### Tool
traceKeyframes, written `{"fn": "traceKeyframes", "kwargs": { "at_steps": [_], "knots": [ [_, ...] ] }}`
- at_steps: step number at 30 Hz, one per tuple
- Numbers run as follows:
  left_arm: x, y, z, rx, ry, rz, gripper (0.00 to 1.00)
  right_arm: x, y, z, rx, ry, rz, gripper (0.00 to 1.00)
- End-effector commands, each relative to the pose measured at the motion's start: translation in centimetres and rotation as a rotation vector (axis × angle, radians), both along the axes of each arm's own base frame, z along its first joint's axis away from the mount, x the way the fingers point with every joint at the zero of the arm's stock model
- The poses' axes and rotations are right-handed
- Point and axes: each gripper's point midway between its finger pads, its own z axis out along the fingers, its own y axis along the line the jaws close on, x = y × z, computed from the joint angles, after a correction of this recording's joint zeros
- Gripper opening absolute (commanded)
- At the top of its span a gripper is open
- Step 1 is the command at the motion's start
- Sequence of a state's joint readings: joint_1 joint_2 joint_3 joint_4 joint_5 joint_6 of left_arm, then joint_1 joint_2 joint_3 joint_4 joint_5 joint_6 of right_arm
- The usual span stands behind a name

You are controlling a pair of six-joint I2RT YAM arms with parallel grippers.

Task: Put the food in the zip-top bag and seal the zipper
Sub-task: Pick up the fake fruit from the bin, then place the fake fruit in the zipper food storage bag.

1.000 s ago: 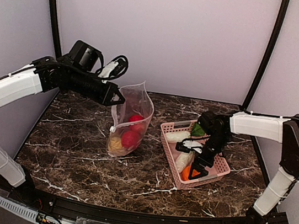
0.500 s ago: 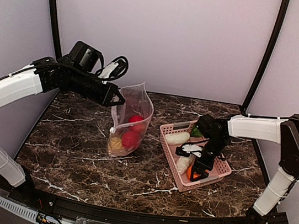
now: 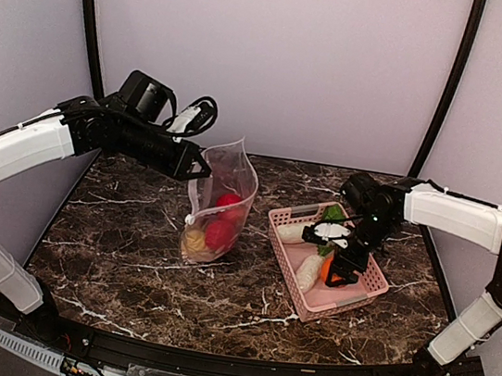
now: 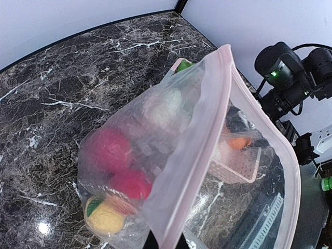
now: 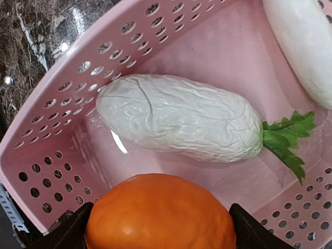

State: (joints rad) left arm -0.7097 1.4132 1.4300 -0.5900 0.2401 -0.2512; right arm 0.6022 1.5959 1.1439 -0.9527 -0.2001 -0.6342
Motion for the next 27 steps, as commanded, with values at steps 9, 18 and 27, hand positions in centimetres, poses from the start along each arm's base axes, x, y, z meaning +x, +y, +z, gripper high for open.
{"fn": "traceKeyframes", "kwargs": {
  "at_steps": [9,18,27],
  "knots": [
    [0.7,-1.1,0.6,-0.024,0.020,0.002,0.01,2.6,7.8,17.9,0.455,-0.203,0.105,0.69],
    [1.7,-1.3,0.2,0.011,0.042,0.023,0.01,2.1,13.7,31.2,0.839,-0.346,0.252,0.70],
    [1.8,-1.4,0.9,-0.009,0.035,0.034,0.01,-0.2,18.5,34.7,1.024,-0.297,0.355,0.71]
  ]
}}
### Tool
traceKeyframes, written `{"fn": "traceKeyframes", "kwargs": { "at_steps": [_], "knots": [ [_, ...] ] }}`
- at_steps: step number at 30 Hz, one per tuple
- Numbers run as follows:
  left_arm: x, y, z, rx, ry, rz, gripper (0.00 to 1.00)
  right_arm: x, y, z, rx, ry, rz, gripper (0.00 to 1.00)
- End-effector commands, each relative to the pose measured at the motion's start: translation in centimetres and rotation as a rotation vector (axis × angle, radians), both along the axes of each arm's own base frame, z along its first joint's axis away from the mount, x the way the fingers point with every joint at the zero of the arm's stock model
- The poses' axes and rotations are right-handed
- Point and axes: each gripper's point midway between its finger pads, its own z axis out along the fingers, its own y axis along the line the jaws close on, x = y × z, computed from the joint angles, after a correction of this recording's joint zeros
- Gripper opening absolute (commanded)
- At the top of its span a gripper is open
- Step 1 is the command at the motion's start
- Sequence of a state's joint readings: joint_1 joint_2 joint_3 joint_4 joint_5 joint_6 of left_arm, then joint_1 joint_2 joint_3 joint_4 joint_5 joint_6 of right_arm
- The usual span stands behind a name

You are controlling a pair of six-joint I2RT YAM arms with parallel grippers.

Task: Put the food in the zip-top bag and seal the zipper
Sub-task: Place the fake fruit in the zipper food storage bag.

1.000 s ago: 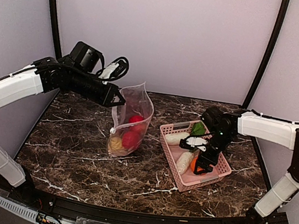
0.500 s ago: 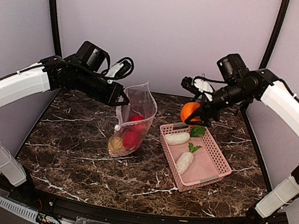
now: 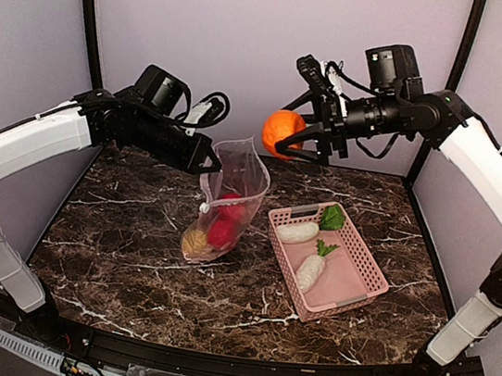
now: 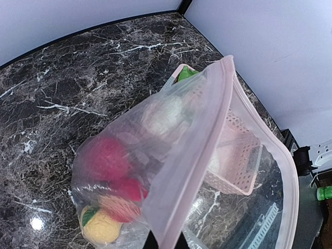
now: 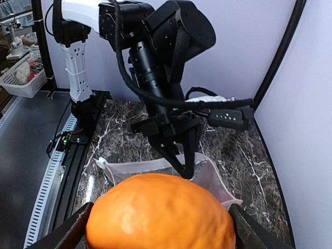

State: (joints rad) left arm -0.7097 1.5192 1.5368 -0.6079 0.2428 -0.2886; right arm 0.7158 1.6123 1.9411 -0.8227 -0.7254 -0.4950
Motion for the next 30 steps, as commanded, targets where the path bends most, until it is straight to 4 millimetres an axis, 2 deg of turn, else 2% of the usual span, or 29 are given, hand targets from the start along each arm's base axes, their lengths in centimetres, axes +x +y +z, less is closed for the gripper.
{"fn": "traceKeyframes", "kwargs": {
  "at_steps": [1,5,8,19,23,26,30],
  "knots": [
    [0.0,0.2,1.0,-0.005,-0.007,0.012,0.01,-1.2,3.5,1.7,0.096,0.020,0.102,0.71],
    [0.0,0.1,1.2,-0.010,-0.007,0.010,0.01,-1.7,5.6,0.9,0.103,0.039,0.148,0.71],
    [-0.1,0.2,1.4,-0.012,-0.008,0.008,0.01,-1.3,6.7,0.1,0.103,0.049,0.160,0.72],
    [-0.7,0.7,2.5,-0.042,-0.026,0.015,0.01,-0.2,8.0,-4.3,0.054,0.097,0.156,0.76],
    [-0.8,0.7,2.6,-0.045,-0.030,0.013,0.01,0.2,8.2,-5.2,0.037,0.103,0.143,0.81],
    [-0.7,0.6,2.4,-0.043,-0.027,0.011,0.01,0.6,8.3,-5.7,0.023,0.106,0.119,0.92],
    [-0.8,0.5,2.2,-0.043,-0.024,0.007,0.01,0.2,8.1,-5.2,0.033,0.113,0.134,0.99]
  ]
}}
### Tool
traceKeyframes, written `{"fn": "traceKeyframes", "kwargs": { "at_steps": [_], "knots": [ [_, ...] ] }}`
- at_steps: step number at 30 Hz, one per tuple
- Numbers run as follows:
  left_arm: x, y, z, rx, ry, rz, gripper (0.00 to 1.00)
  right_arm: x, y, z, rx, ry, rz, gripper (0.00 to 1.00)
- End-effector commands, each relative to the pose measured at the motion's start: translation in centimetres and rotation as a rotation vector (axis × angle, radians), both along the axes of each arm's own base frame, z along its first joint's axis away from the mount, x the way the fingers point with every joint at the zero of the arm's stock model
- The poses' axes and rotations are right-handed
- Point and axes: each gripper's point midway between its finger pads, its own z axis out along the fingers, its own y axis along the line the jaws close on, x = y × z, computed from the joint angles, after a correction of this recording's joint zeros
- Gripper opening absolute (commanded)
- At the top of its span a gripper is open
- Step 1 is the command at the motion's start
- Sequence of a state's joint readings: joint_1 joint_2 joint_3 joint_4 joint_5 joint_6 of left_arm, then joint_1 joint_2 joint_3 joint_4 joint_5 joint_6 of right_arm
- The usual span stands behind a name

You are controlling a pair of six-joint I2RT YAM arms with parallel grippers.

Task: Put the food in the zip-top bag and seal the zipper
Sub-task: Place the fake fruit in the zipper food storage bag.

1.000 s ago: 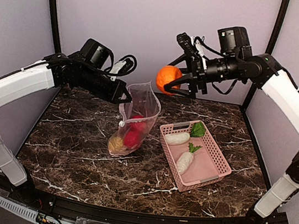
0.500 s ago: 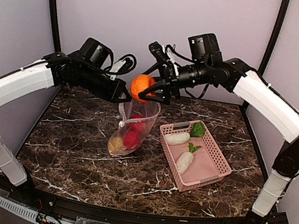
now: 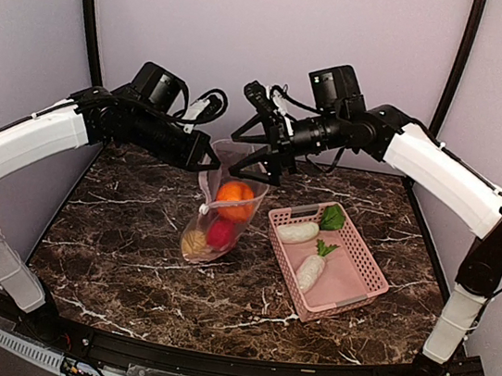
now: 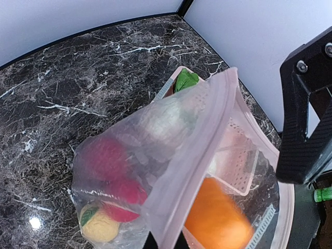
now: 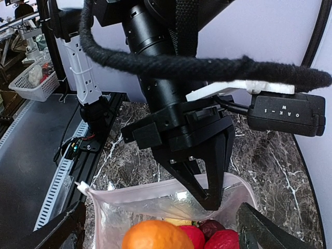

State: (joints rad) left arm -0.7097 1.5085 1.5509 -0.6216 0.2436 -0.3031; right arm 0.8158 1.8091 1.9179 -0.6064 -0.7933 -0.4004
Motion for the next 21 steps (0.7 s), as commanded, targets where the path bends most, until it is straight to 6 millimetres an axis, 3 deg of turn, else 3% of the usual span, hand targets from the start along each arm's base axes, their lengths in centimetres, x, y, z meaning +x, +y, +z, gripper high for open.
{"fn": "traceKeyframes", "kwargs": {
  "at_steps": [1,9,11,15,21],
  "knots": [
    [-0.5,0.4,1.3,-0.028,-0.024,0.001,0.01,-0.4,0.2,0.5,0.023,0.000,0.018,0.99],
    [-0.8,0.5,1.1,-0.023,-0.022,-0.003,0.01,-2.4,-2.0,0.9,-0.018,-0.074,0.057,0.99],
    [-0.8,0.6,1.2,-0.022,-0.026,-0.002,0.01,-3.3,-3.0,0.1,-0.059,-0.119,0.095,0.98],
    [-0.7,0.6,1.0,-0.019,-0.024,0.000,0.01,-4.6,-4.1,-2.4,-0.188,-0.243,0.132,0.89],
    [-0.6,0.1,1.0,-0.034,-0.013,-0.009,0.01,-4.8,-3.6,-4.8,-0.327,-0.409,0.093,0.78]
  ]
}}
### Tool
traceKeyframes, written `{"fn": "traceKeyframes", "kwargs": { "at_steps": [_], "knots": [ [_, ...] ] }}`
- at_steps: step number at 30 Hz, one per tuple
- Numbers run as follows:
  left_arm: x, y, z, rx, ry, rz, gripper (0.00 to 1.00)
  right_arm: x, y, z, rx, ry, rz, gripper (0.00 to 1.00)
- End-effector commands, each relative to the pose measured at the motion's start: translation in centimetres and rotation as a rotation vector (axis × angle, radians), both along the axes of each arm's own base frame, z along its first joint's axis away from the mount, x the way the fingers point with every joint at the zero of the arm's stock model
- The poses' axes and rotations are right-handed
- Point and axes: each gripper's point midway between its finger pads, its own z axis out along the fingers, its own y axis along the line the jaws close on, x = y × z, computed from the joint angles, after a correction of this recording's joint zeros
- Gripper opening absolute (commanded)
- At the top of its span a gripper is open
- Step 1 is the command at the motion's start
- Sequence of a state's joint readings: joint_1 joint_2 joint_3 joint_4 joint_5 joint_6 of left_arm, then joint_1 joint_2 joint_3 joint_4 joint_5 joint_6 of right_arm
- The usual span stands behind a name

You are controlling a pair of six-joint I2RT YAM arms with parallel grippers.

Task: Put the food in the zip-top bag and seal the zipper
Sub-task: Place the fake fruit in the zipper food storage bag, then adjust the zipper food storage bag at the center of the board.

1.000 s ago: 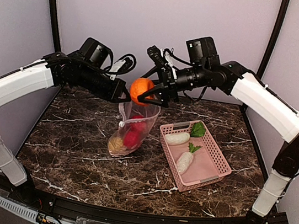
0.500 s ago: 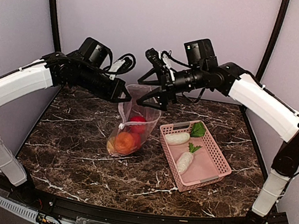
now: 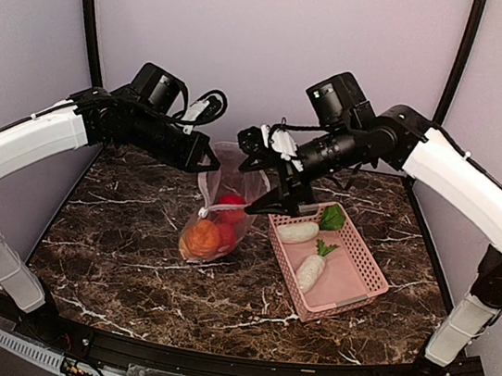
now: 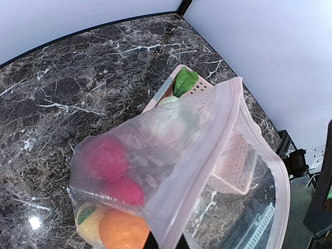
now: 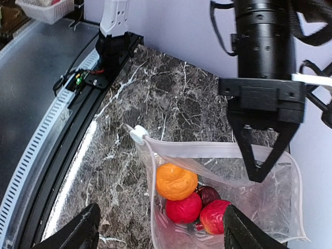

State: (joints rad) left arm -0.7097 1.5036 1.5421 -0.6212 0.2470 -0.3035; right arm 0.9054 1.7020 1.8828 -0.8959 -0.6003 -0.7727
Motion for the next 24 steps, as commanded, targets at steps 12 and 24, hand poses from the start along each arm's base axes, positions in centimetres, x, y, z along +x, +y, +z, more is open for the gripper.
{"fn": "traceKeyframes", "kwargs": {
  "at_steps": [12,24],
  "knots": [
    [-0.8,0.0,3.5,-0.056,-0.024,-0.021,0.01,0.2,1.6,-3.6,-0.215,-0.289,-0.041,0.00],
    [-1.9,0.5,2.9,0.005,0.049,-0.039,0.01,-0.1,2.7,-0.9,-0.129,-0.285,-0.028,0.14]
  ]
}}
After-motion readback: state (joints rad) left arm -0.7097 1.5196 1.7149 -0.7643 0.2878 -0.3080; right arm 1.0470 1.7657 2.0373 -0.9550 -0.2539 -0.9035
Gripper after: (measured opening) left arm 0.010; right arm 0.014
